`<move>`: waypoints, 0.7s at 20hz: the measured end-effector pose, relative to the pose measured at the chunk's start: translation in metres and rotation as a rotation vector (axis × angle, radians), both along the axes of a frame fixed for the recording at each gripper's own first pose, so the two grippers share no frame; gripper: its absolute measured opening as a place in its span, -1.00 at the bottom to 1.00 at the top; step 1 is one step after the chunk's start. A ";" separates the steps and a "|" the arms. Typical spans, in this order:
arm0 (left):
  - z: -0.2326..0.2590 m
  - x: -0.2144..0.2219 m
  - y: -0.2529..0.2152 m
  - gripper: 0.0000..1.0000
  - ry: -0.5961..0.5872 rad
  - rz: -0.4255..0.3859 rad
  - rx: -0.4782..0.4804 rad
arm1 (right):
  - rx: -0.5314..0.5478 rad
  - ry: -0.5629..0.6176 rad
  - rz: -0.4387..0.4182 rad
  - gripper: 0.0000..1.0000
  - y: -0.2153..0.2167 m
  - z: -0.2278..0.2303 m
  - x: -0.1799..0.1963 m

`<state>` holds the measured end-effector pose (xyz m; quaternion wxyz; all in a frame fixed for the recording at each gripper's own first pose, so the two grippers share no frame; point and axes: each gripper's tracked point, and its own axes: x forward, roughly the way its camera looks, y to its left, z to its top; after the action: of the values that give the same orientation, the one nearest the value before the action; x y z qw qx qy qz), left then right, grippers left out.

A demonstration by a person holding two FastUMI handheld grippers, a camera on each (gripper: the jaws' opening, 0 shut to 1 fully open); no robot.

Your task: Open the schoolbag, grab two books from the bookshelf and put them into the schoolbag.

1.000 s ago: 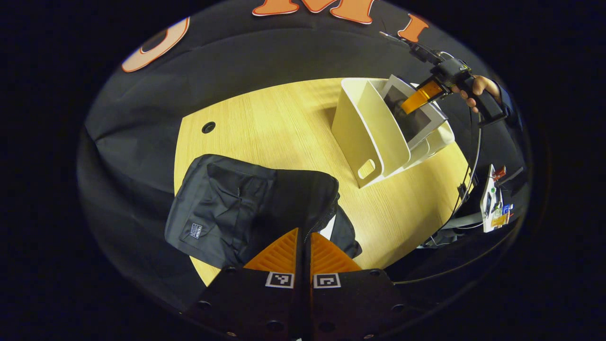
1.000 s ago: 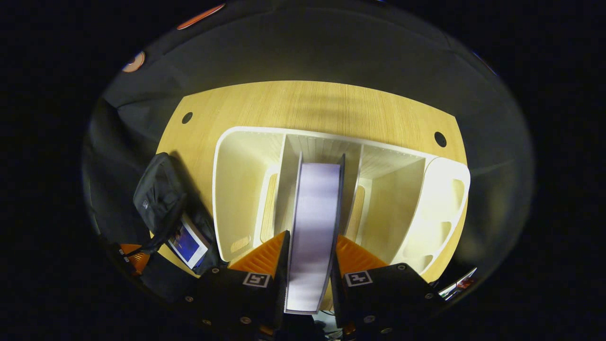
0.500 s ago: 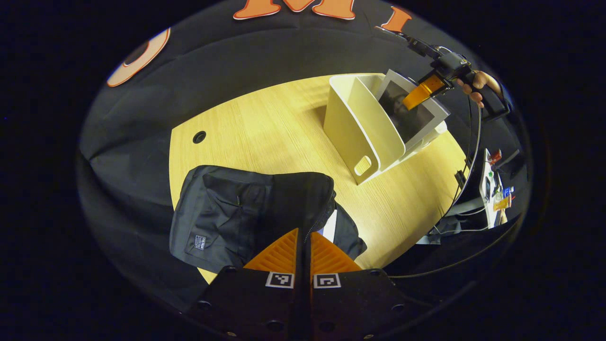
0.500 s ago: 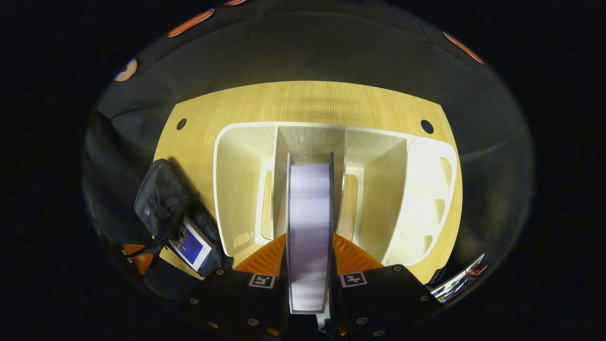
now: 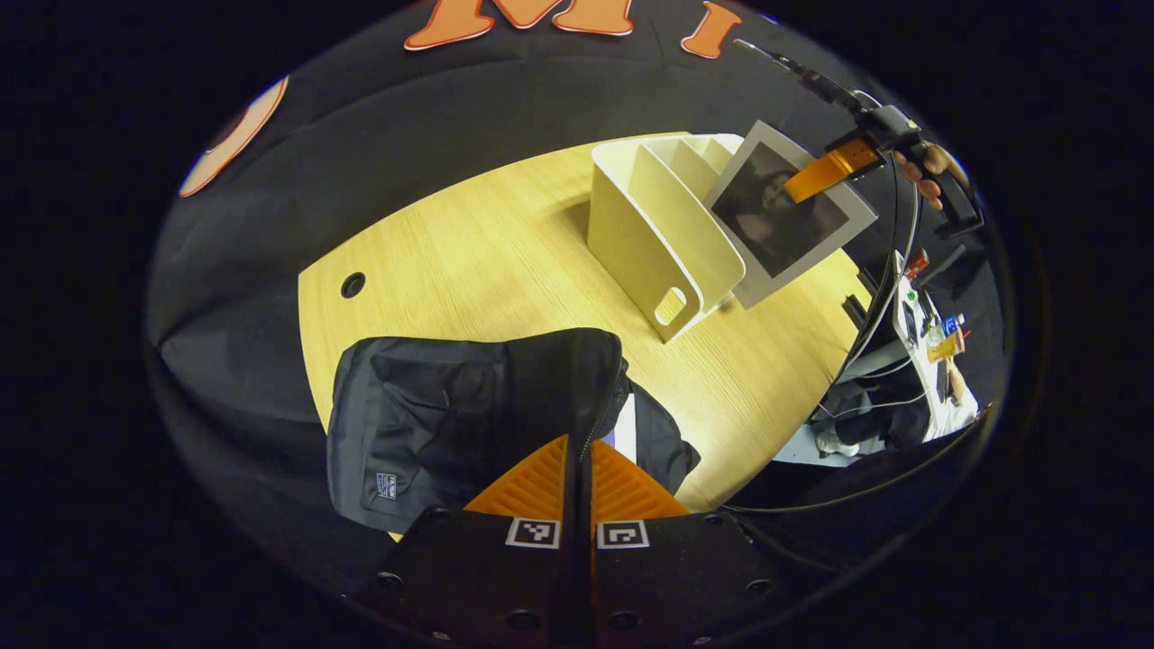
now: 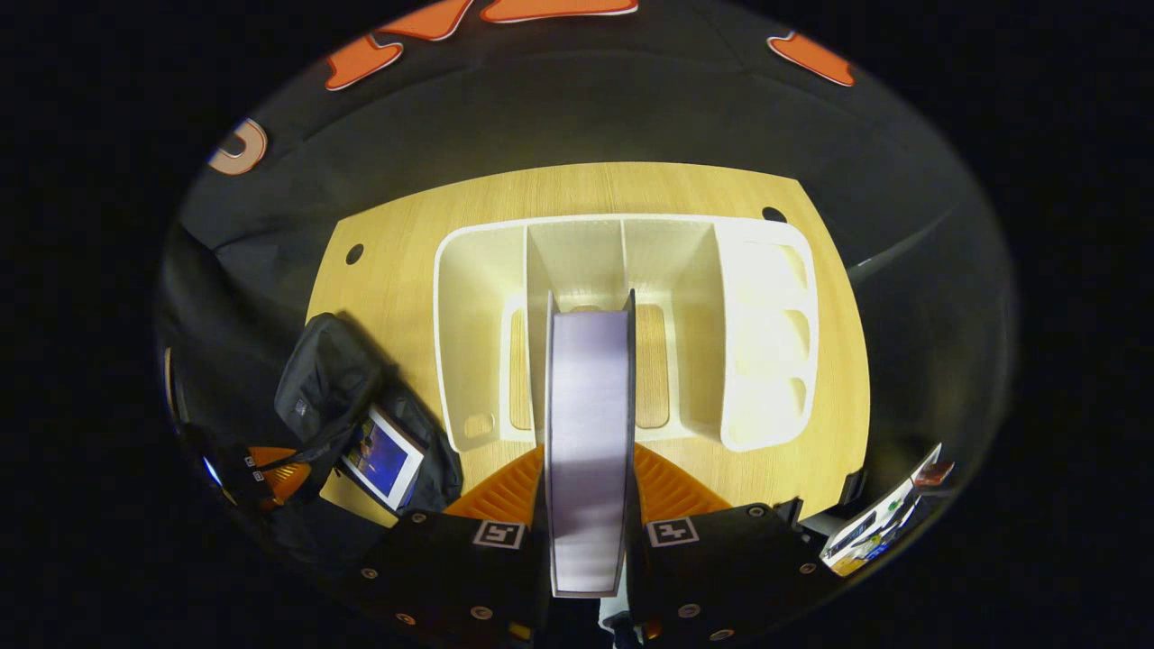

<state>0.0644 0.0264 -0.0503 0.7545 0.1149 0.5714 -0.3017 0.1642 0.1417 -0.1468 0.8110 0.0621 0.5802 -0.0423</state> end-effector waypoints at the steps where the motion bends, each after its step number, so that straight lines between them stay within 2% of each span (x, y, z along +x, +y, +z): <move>1: 0.000 0.000 0.001 -0.98 0.001 -0.012 -0.006 | 0.000 -0.006 -0.011 -0.31 -0.002 0.004 -0.008; 14: -0.001 -0.002 -0.004 -0.99 -0.010 -0.164 -0.056 | 0.067 -0.015 -0.167 -0.31 0.010 -0.008 -0.113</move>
<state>0.0623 0.0226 -0.0509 0.7331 0.1418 0.5475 -0.3778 0.0517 0.1516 -0.1549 0.8065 0.1377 0.5679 -0.0898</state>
